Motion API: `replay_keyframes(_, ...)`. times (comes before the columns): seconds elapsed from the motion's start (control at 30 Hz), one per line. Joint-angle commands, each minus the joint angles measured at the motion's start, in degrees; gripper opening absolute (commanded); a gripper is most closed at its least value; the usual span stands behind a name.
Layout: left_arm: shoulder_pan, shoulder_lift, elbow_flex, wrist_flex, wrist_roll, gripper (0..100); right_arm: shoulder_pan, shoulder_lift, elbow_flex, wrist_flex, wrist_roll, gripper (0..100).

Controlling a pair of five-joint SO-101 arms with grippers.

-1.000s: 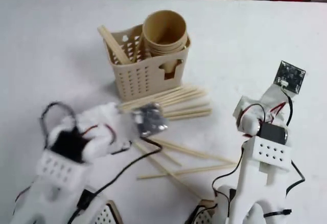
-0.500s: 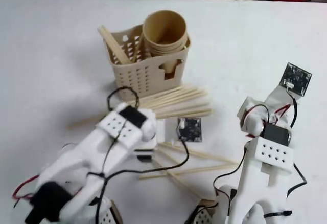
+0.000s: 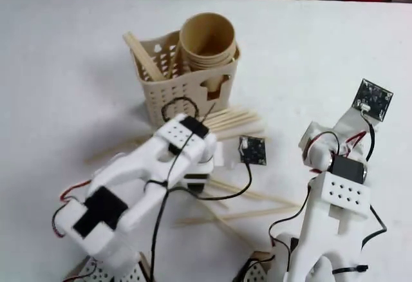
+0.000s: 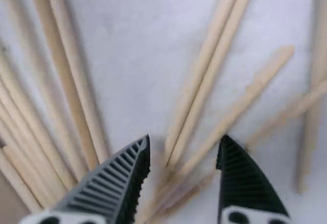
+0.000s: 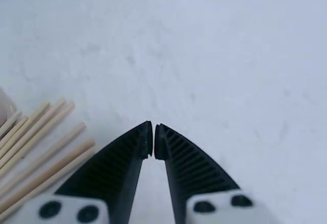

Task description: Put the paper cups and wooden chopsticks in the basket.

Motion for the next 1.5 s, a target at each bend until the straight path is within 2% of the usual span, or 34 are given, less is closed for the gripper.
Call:
replay_keyframes(0.0,0.92,3.12,-4.66,-0.35,0.7,17,0.66,-1.36,-1.58,-1.01,0.18,1.7)
replay_keyframes(0.37,1.54,6.55,-6.42,0.0,0.79,2,0.66,-1.36,-1.58,-1.01,0.18,1.7)
replay_keyframes(0.9,-0.84,5.67,-6.86,5.45,10.55,2,2.51,-1.36,-1.67,-1.1,0.18,1.7)
replay_keyframes(1.13,-2.68,-5.76,-6.51,10.02,11.08,2,2.51,-1.36,-1.67,-1.1,0.18,1.7)
replay_keyframes(1.3,-3.74,-14.2,-6.95,13.89,14.24,2,2.51,-1.36,-1.67,-1.1,0.18,1.7)
replay_keyframes(1.47,-8.84,-18.33,-7.03,15.03,16.18,2,2.59,-1.36,-1.67,-1.1,0.18,1.7)
